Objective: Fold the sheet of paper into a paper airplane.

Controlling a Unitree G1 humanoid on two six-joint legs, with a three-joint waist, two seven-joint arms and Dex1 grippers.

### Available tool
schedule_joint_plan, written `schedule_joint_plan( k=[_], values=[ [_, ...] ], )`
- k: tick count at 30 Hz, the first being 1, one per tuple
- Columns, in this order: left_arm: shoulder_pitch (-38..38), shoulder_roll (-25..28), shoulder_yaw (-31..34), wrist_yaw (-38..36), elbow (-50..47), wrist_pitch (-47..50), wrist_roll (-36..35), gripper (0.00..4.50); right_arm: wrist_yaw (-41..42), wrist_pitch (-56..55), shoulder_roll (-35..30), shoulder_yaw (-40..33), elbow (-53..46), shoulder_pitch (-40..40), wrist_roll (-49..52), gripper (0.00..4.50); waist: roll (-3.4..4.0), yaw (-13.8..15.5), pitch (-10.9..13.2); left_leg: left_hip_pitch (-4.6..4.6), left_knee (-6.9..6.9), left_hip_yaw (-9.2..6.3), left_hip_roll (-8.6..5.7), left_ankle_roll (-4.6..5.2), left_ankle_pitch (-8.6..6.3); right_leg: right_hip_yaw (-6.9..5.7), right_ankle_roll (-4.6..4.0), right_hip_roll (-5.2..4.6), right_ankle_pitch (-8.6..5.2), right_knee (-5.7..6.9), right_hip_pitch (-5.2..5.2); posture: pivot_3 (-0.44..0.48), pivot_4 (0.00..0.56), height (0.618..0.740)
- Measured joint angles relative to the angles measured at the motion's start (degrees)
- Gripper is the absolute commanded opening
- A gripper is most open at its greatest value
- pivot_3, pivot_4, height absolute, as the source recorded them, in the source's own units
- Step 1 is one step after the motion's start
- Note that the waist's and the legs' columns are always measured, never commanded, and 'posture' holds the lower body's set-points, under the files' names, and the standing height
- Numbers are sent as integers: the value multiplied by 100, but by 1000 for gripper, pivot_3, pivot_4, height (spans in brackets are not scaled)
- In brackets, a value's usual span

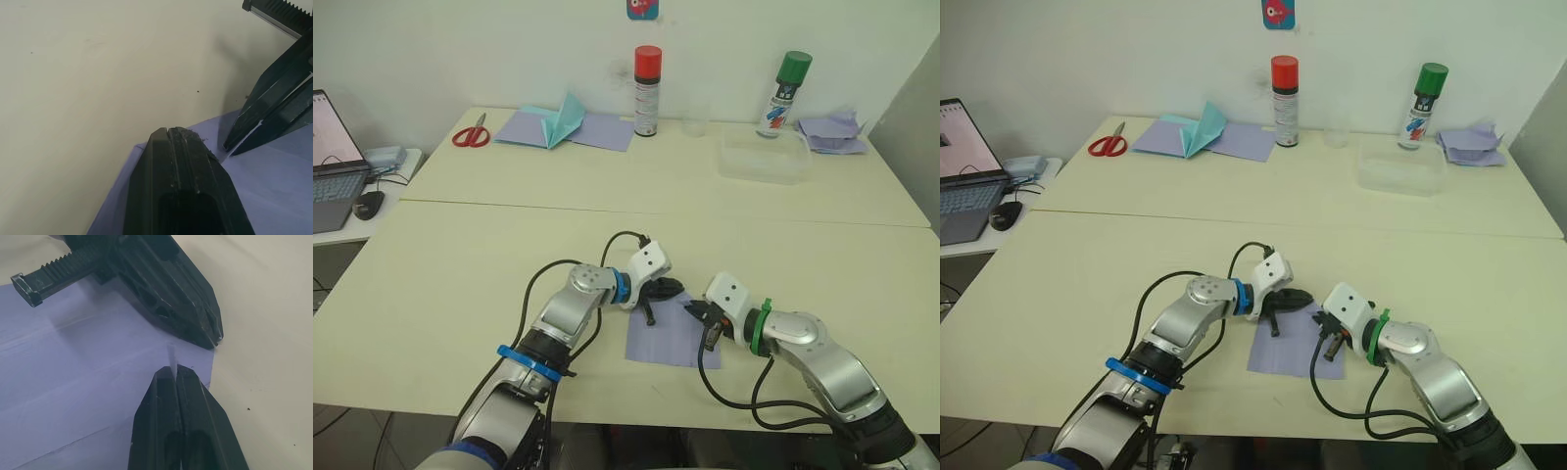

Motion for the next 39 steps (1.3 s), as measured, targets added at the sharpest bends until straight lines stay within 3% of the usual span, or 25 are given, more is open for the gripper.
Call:
schedule_joint_plan(
  k=[7, 15, 19, 22, 27, 39],
  values=[
    [-66, 15, -182, -167, 126, -456, 292, 0, -23, -6, 20, -21, -12, 38, -8, 13, 0, 4, 0, 0, 1, -1, -1, 0, 0, 0, 0, 0, 0, 0, 1, 0, 150, 740],
    [-146, 4, -302, -181, 270, -820, 528, 0, 79, 130, -86, -207, -152, 115, 87, 2600, -1, 9, -1, -2, 2, -2, -2, 0, 0, -1, 2, 0, -1, 0, 3, 0, 150, 740],
    [-155, 2, -331, -181, 299, -909, 563, 0, 484, 562, -518, -333, -592, 252, 447, 2600, -1, 9, -1, -6, 4, -3, -3, 1, 0, -2, 3, 0, -1, 0, 2, 0, 150, 740],
    [-155, 4, -333, -187, 325, -917, 564, 0, 635, 1045, -608, -742, -903, 248, 908, 1932, -1, 10, -1, -5, 6, -7, -2, 1, 0, -4, 3, 1, -1, 2, 3, 0, 150, 740],
    [-161, 4, -333, -192, 342, -932, 564, 0, 421, 1435, -319, -1085, -897, -51, 1263, 112, -1, 10, -2, -5, 7, -8, -3, 1, 0, -3, 3, 2, -1, 3, 4, 0, 150, 740],
    [-205, -11, -405, -205, 371, -1022, 642, 0, -155, 895, 162, -660, 64, -85, 771, 48, 0, 9, -3, -11, 8, -8, -5, 2, 1, -3, 3, 2, -1, 3, 3, 0, 150, 740]
  ],
)
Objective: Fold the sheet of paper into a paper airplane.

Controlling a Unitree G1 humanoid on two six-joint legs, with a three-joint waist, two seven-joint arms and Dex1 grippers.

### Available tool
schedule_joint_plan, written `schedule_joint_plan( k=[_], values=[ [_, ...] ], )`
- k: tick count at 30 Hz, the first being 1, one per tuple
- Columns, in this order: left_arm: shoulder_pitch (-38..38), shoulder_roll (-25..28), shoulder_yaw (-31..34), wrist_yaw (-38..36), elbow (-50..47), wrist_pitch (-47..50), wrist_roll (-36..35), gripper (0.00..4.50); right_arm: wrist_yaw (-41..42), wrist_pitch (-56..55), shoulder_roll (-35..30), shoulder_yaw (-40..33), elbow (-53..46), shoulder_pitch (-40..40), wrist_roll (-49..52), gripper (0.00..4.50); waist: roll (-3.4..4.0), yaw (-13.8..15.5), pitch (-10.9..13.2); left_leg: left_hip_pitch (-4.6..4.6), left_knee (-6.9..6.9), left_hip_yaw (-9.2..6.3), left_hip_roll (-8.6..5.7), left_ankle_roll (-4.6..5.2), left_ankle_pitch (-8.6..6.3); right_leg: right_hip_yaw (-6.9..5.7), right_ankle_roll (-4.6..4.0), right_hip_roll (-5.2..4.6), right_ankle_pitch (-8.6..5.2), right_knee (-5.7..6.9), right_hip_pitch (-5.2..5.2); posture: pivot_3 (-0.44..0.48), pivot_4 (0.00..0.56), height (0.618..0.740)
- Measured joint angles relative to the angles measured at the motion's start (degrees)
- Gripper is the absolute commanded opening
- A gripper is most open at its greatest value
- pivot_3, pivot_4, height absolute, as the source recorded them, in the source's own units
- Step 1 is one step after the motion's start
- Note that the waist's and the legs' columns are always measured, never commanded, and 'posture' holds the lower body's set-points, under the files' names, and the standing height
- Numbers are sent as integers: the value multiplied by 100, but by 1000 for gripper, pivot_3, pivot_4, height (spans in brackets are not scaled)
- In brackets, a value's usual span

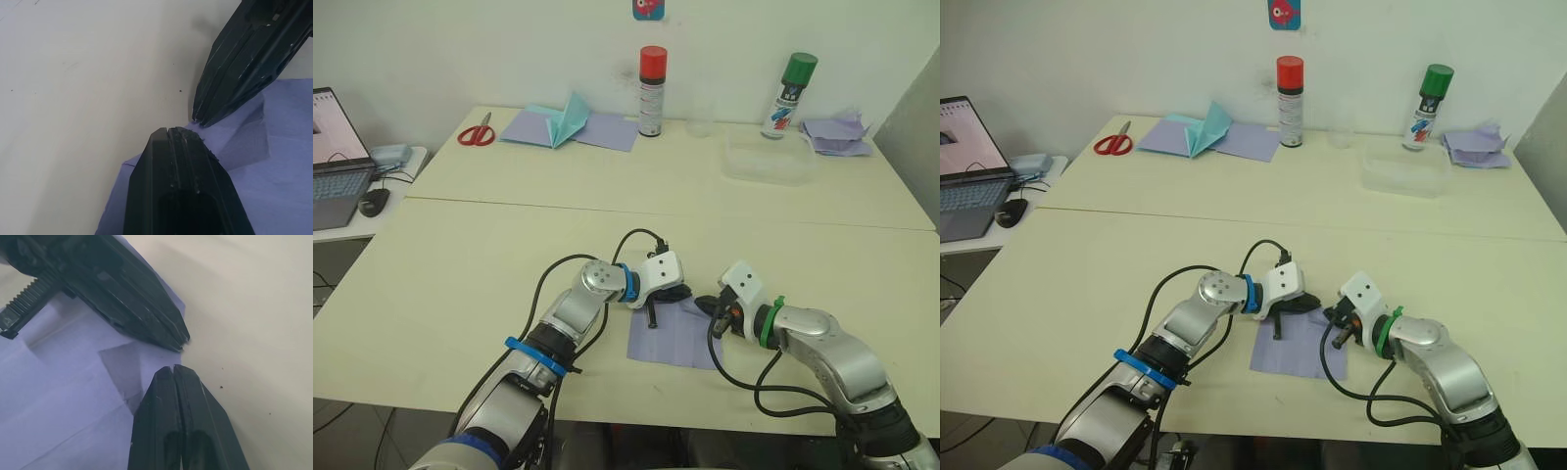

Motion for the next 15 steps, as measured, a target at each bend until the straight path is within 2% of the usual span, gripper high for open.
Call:
schedule_joint_plan(
  k=[6, 15],
  values=[
    [-14, -3, -28, -32, 12, -2, 12, 0, 42, -164, -116, 41, -63, 182, -83, 48, 2, 1, -8, 0, 0, -1, 0, 0, 0, -1, 0, 1, 0, 1, 2, 0, 150, 740],
    [-16, 1, -50, -39, 34, -13, 23, 0, 224, -251, -696, -317, -472, 790, 67, 48, 0, 6, -25, 4, 1, -7, -2, 1, 0, 2, 5, 2, -3, 0, 14, 0, 150, 740]
  ],
)
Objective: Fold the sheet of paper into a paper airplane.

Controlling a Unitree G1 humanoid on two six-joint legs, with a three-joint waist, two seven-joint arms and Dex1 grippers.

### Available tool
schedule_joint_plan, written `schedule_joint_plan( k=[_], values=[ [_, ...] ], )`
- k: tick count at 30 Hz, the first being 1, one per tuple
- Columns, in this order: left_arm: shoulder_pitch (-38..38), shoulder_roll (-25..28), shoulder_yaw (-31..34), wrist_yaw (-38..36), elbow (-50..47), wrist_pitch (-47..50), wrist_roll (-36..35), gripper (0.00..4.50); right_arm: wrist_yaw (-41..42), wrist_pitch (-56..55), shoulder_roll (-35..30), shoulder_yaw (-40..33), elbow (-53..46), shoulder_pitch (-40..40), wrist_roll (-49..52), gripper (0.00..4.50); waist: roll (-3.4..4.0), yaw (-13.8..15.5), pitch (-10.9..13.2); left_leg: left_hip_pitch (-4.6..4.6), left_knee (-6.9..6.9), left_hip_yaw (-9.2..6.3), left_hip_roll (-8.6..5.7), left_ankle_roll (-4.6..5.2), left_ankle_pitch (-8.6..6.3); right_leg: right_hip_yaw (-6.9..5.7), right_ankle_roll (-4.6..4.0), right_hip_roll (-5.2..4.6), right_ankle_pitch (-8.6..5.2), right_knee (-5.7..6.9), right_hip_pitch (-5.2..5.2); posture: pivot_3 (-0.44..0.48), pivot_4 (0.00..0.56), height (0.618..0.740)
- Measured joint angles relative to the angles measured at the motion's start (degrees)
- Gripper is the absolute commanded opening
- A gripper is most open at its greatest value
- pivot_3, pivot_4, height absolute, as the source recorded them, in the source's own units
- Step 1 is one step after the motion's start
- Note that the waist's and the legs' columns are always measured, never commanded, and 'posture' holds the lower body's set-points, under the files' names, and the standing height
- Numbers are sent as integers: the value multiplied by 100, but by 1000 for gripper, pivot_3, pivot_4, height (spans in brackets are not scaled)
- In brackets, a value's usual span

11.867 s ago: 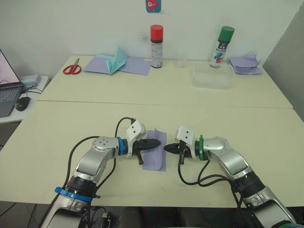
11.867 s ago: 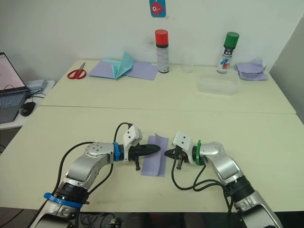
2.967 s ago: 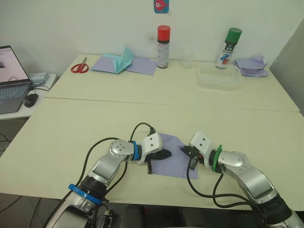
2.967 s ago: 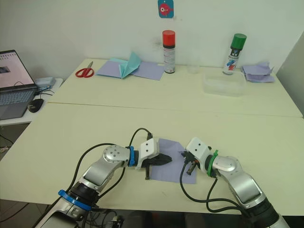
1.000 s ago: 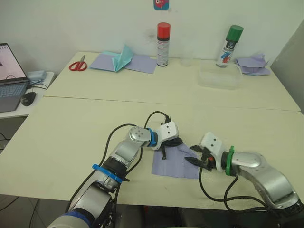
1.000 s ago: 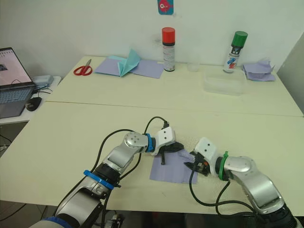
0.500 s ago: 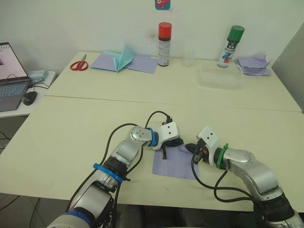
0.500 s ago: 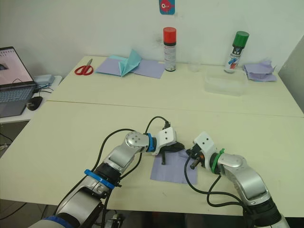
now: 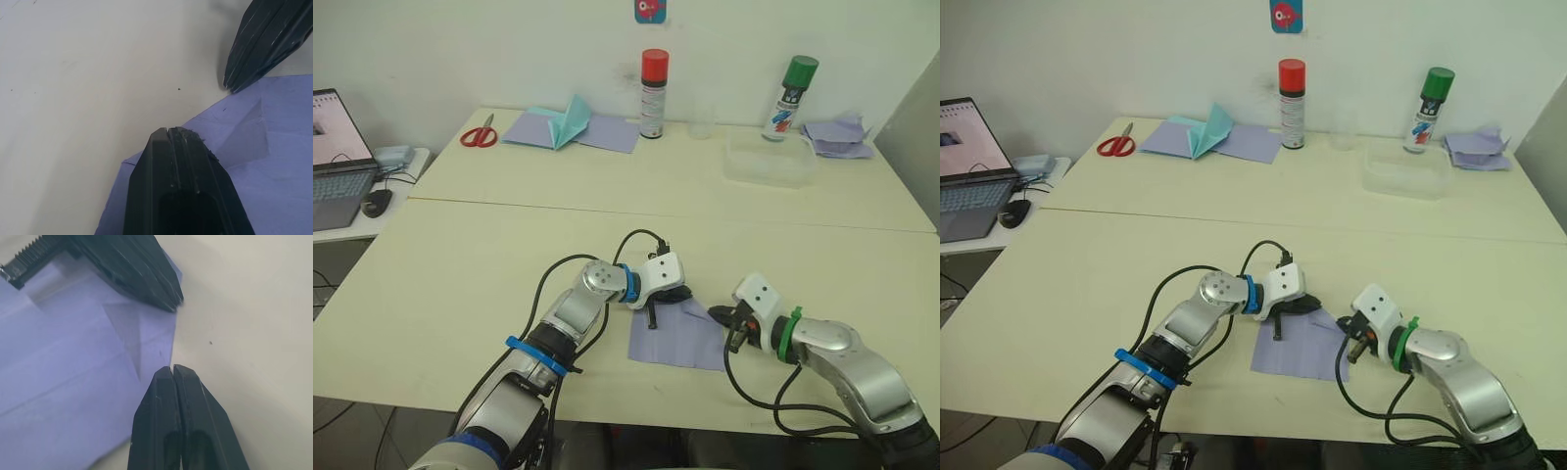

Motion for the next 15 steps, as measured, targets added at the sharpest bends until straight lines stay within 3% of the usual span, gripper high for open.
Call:
schedule_joint_plan(
  k=[9, 15],
  values=[
    [2, 12, 12, -18, 9, -17, 0, 0, 92, -651, 332, -192, -34, 85, 155, 48, 2, -3, -1, 0, 1, -1, 0, 0, 0, 1, 0, 3, 0, 1, -1, 0, 150, 740],
    [-1, 19, 14, -41, 24, -21, 2, 0, 58, -608, 480, 217, 222, 4, -21, 48, 2, -2, -1, 0, 0, -1, 2, 0, 0, 0, -1, 4, 0, 1, -2, 0, 150, 740]
  ],
)
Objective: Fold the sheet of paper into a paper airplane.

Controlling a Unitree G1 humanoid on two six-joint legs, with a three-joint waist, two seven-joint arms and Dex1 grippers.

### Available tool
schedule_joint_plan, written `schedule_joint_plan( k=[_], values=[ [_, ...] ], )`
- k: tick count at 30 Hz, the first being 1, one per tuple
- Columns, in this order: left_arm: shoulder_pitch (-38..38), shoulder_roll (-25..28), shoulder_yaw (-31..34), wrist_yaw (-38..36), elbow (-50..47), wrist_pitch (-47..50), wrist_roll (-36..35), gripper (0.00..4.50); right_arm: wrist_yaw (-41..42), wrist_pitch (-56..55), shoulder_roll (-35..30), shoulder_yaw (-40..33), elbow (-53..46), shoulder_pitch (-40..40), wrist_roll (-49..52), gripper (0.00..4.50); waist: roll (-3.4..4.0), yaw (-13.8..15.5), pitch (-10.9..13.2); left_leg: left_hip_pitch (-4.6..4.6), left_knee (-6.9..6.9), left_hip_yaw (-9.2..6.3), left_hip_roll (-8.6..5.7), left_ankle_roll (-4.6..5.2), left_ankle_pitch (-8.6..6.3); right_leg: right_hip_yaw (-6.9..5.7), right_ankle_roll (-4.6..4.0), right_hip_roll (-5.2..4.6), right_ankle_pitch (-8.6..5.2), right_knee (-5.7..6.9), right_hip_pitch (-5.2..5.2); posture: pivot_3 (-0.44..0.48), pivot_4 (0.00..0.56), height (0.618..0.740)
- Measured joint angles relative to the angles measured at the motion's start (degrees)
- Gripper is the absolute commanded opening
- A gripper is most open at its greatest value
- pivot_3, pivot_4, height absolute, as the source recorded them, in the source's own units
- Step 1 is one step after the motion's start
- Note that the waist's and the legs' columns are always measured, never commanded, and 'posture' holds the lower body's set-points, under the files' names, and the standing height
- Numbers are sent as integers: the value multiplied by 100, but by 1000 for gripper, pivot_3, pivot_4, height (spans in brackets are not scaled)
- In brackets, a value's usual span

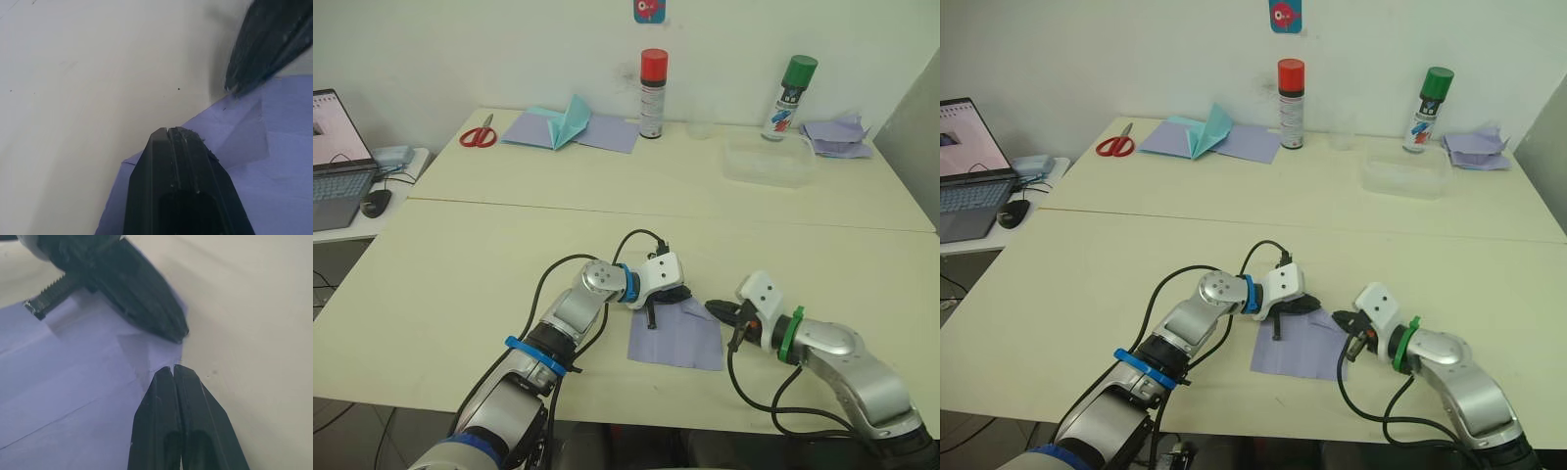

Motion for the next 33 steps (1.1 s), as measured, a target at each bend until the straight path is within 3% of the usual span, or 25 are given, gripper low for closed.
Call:
schedule_joint_plan(
  k=[9, 17, 33],
  values=[
    [-9, 29, 25, -37, 39, -168, -10, 0, 41, 66, -235, 391, -41, -235, -322, 48, -1, 0, -4, 8, 1, 1, 1, 0, 0, 1, 0, 2, 0, 0, 6, 0, 150, 740],
    [-25, -173, 313, -336, -234, 240, -501, 0, 53, -78, -288, 437, 23, -236, -396, 48, -1, -1, -3, 5, 2, 2, -1, 0, 0, 2, 0, 2, 0, 1, 4, 0, 150, 740],
    [-125, -238, -27, -3, 223, -61, 94, 0, 2, -160, -268, 474, 35, -237, -444, 48, -1, 0, -4, 14, 5, 1, -1, 1, 1, 4, 0, 3, 1, 3, 12, 0, 150, 740]
  ],
)
